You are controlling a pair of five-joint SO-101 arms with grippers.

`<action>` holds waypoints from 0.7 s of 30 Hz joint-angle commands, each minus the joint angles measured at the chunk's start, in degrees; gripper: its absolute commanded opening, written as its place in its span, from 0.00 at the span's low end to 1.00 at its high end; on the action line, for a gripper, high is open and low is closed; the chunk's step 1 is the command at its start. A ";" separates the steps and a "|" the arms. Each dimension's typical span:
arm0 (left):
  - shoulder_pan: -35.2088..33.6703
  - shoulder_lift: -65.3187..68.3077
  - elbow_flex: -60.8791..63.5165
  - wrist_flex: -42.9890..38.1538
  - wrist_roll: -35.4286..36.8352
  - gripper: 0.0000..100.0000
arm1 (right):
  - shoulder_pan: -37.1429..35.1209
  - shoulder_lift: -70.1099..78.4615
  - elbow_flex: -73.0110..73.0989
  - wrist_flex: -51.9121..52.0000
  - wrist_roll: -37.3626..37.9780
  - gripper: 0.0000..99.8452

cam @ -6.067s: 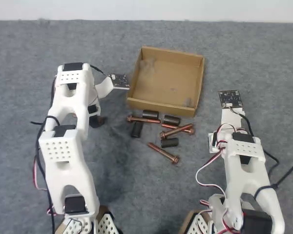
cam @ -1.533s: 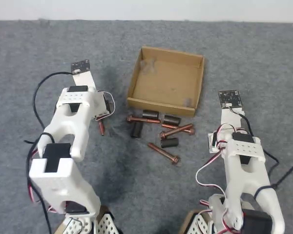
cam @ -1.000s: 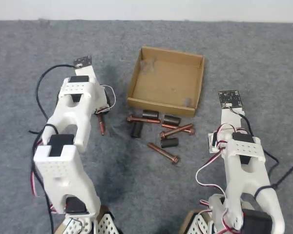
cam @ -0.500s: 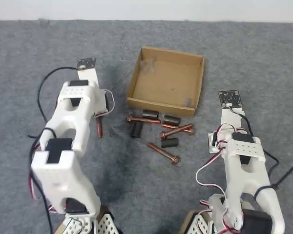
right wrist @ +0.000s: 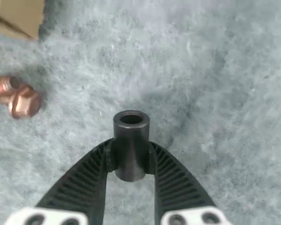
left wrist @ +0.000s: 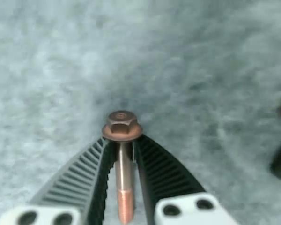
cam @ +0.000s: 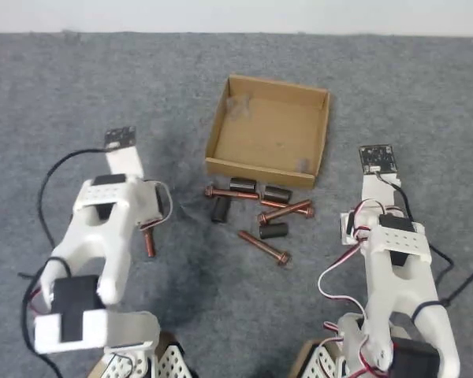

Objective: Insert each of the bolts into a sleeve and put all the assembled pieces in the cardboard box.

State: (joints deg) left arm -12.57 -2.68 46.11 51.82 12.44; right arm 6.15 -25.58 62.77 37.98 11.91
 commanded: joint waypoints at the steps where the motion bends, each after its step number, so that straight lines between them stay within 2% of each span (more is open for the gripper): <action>1: -4.48 -4.66 1.19 -1.32 -0.53 0.01 | 0.40 -0.40 -0.35 -2.77 0.18 0.01; 5: -5.10 -4.66 2.33 -4.31 -0.53 0.01 | 1.01 -0.40 -0.35 -11.21 0.70 0.01; 16: -5.01 -5.01 3.03 -5.01 -0.53 0.01 | -2.59 -0.75 3.43 -36.53 0.62 0.01; 21: -5.01 -5.01 3.03 -5.01 -0.53 0.01 | -7.96 -0.31 8.35 -52.79 0.26 0.01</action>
State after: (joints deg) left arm -17.14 -3.91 49.10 48.40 12.44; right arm 1.85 -25.49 70.07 -5.63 11.91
